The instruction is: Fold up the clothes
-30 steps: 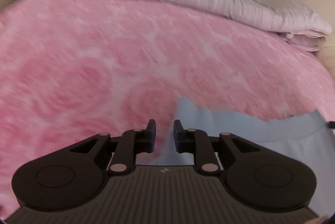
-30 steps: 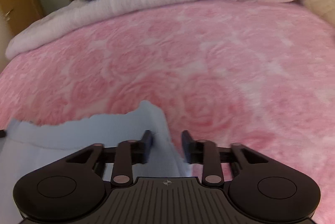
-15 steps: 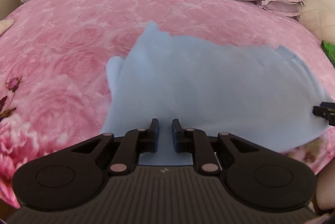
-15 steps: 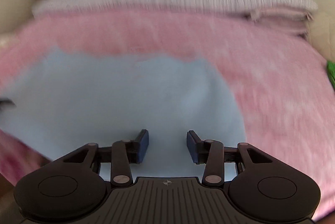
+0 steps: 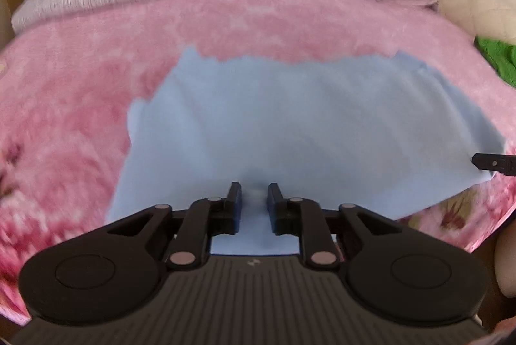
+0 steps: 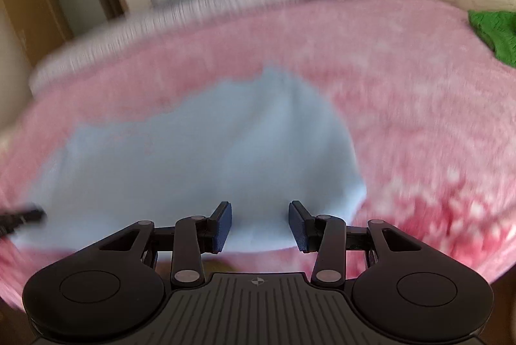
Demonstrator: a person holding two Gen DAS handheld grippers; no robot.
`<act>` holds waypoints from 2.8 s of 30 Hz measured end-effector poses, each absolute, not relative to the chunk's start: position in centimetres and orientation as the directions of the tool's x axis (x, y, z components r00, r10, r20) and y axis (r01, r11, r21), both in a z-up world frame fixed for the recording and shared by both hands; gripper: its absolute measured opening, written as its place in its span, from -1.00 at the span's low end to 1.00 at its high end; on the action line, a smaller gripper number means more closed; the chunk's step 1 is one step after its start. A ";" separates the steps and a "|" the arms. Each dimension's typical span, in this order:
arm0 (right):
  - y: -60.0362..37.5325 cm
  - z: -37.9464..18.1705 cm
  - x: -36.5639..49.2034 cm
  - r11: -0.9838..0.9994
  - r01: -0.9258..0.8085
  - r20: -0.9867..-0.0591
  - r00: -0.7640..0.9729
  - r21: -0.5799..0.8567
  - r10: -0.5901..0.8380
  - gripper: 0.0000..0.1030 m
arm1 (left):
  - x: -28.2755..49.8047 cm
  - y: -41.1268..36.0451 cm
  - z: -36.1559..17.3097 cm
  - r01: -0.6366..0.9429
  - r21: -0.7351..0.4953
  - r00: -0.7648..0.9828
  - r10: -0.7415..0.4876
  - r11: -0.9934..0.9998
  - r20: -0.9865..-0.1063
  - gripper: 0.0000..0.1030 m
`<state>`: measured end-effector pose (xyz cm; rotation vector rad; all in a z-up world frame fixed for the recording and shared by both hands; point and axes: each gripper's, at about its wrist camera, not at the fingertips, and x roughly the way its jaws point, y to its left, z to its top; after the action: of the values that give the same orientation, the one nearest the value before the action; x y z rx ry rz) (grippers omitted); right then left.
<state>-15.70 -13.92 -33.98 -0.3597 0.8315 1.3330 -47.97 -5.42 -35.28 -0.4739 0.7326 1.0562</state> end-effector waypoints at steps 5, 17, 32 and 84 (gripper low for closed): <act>-14.9 -32.6 -16.7 0.238 -0.941 -0.678 0.013 0.240 0.735 -0.16 | -47.3 -6.2 -34.7 -0.913 -0.010 0.275 0.597 0.408 -0.754 -0.75; -14.6 -32.9 -17.3 0.253 -0.938 -0.678 0.025 0.239 0.735 -0.16 | -45.8 -7.9 -32.7 -0.921 0.010 0.247 0.605 0.389 -0.757 -0.76; -16.4 -34.7 -13.0 0.376 -0.909 -0.705 0.147 0.180 0.693 -0.16 | -52.6 -5.8 -34.2 -0.968 0.000 0.167 0.647 0.250 -0.744 -0.71; -19.2 -38.9 -9.6 0.452 -0.240 -0.486 -0.103 0.859 0.868 -0.06 | -40.1 -5.9 -35.7 -0.781 -0.151 0.478 0.424 0.606 -0.769 -0.78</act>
<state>-9.56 -19.18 -38.87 0.6129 1.3600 1.0391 -40.08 -5.89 -35.75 -0.5323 0.7579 0.7794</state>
